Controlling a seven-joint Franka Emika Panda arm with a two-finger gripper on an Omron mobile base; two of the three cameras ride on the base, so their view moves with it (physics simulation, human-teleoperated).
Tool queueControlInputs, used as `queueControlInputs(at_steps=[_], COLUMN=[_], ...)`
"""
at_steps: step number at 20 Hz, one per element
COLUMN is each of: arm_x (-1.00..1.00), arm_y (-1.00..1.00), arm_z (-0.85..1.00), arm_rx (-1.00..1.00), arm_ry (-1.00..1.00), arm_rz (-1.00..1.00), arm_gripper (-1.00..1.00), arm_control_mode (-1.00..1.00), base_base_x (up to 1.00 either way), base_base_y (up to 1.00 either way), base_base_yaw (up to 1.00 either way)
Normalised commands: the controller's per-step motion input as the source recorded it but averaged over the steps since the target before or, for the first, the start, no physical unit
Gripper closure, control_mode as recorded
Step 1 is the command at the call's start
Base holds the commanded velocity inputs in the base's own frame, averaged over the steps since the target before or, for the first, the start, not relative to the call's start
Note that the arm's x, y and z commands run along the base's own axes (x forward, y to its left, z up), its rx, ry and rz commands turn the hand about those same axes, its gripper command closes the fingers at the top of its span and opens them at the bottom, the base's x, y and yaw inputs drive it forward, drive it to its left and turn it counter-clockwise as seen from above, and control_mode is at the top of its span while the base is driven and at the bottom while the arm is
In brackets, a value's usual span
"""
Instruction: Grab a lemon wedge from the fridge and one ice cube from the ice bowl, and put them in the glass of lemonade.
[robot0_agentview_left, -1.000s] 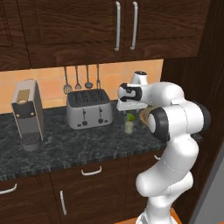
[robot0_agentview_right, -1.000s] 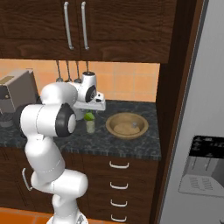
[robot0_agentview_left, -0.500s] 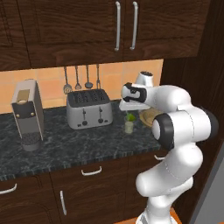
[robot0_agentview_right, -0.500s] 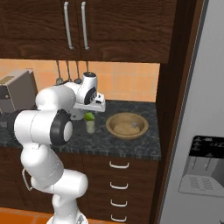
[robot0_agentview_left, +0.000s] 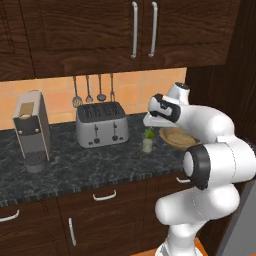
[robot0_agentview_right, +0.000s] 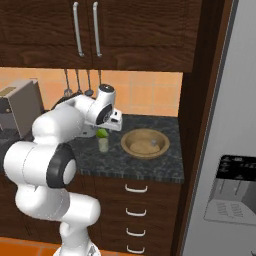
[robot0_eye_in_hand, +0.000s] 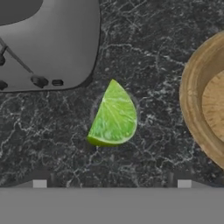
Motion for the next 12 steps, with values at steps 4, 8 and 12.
queueControlInputs(at_steps=[4,8,12], arm_x=[-0.51,-0.46,-0.63], arm_y=[0.02,0.03,0.00], arm_z=[0.24,0.06,0.12], arm_rx=[0.04,0.00,0.00], arm_ry=[-0.02,-0.02,-0.03], arm_rz=[0.00,0.01,0.00], arm_gripper=[-1.00,-1.00,-1.00], arm_control_mode=[-1.00,-1.00,-1.00], base_base_x=[0.00,0.00,0.00], base_base_y=[0.00,0.00,0.00], base_base_yaw=[0.00,0.00,0.00])
